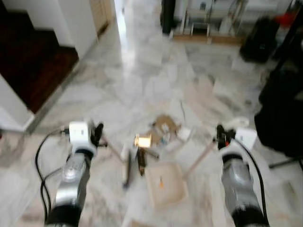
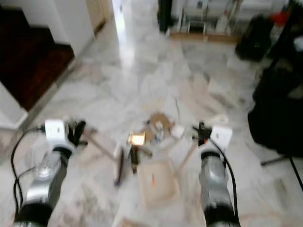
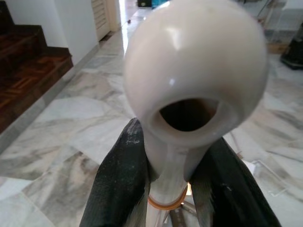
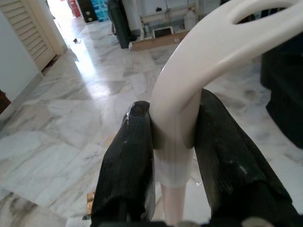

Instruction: Sweep floor

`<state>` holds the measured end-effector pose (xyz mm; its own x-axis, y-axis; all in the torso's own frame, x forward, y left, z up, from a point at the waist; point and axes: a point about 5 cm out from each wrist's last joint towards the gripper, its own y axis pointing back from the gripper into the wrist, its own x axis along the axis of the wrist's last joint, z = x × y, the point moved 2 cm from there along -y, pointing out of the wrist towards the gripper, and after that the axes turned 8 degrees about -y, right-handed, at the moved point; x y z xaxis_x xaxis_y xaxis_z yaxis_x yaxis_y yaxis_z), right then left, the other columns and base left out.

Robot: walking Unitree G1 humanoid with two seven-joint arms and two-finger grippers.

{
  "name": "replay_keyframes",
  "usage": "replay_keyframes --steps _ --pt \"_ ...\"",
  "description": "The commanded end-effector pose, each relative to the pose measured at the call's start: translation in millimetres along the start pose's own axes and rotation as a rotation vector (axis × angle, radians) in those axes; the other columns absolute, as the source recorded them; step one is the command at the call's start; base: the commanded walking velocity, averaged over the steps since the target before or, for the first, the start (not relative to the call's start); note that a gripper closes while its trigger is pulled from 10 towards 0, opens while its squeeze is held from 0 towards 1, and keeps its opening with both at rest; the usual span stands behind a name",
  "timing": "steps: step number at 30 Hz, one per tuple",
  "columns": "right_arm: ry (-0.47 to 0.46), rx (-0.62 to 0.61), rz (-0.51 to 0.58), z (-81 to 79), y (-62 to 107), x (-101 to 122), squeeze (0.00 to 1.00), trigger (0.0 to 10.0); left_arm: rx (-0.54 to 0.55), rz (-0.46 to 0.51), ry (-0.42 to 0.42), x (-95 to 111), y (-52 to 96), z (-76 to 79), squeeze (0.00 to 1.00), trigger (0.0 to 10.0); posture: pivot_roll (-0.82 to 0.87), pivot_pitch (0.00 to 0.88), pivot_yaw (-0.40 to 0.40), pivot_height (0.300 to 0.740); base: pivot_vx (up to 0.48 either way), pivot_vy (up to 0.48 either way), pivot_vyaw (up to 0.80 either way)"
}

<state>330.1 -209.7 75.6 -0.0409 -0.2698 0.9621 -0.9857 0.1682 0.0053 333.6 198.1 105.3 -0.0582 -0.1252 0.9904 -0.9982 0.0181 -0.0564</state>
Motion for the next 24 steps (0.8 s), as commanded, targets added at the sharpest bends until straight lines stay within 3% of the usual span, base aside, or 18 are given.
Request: replay_keyframes --steps 1,24 --pt "-0.011 -0.005 0.055 1.5 -2.7 12.3 0.0 10.0 -0.022 0.066 0.013 15.7 -4.8 7.1 0.0 10.0 0.04 0.086 0.042 0.74 0.0 0.0 0.0" --pt "0.02 -0.022 0.057 6.7 -0.7 10.6 0.0 10.0 -0.019 0.067 0.008 16.0 -5.1 4.5 0.0 10.0 0.04 0.091 0.042 0.74 0.074 0.0 0.0"
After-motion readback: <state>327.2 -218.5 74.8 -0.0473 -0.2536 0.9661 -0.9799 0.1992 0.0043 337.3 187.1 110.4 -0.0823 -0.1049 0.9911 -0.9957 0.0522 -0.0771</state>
